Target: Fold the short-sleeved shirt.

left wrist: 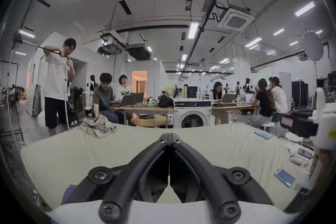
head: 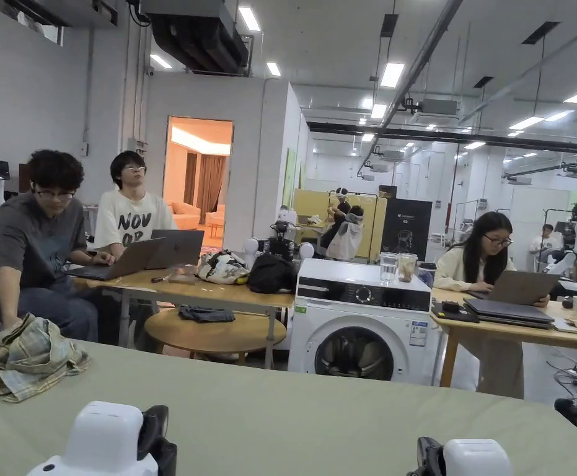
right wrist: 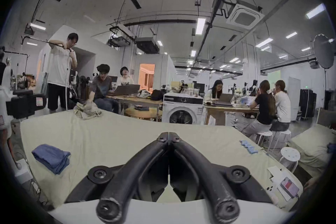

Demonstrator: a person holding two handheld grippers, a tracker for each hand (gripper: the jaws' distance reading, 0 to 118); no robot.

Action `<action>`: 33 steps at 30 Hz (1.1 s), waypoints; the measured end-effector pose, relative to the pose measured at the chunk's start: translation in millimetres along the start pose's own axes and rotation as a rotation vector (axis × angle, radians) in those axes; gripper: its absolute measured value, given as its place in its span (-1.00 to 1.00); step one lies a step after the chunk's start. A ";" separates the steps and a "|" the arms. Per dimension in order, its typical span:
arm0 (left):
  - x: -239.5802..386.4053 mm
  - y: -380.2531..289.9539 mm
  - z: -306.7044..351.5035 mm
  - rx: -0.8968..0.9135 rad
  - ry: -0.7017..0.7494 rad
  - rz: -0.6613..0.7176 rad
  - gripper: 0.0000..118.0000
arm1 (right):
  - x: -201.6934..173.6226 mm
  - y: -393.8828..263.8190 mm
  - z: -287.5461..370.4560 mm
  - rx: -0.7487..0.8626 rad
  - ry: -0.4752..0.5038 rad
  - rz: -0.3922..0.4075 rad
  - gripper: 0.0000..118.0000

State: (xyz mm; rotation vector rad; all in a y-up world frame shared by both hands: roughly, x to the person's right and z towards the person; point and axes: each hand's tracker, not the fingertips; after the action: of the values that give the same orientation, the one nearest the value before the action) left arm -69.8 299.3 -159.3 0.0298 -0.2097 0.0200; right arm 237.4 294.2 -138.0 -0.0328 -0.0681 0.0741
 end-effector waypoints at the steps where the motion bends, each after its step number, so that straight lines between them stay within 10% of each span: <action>1: -0.7 0.8 1.0 -0.003 0.006 0.000 -1.00 | 0.3 -0.4 0.4 -0.001 0.007 -0.002 -1.00; 3: -2.3 1.1 4.0 0.003 0.020 -0.009 -0.87 | -0.1 -2.0 0.8 0.002 0.028 -0.024 -0.85; 8: -5.4 1.4 5.4 -0.012 0.017 -0.014 0.69 | -0.7 -4.1 -0.4 -0.007 0.032 -0.075 0.72; 10: -7.1 0.2 7.5 -0.004 0.003 -0.003 0.76 | -3.8 -6.3 0.7 -0.003 0.041 -0.066 0.91; 33: -1.7 -5.9 6.7 0.006 0.016 -0.035 0.76 | -13.6 -14.3 2.2 0.015 -0.055 -0.015 0.93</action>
State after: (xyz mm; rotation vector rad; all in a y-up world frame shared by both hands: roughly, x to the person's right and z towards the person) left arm -72.7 293.1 -153.3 0.0390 -0.1926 -0.0143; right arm 224.7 279.0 -136.2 -0.0151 -0.1230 0.0604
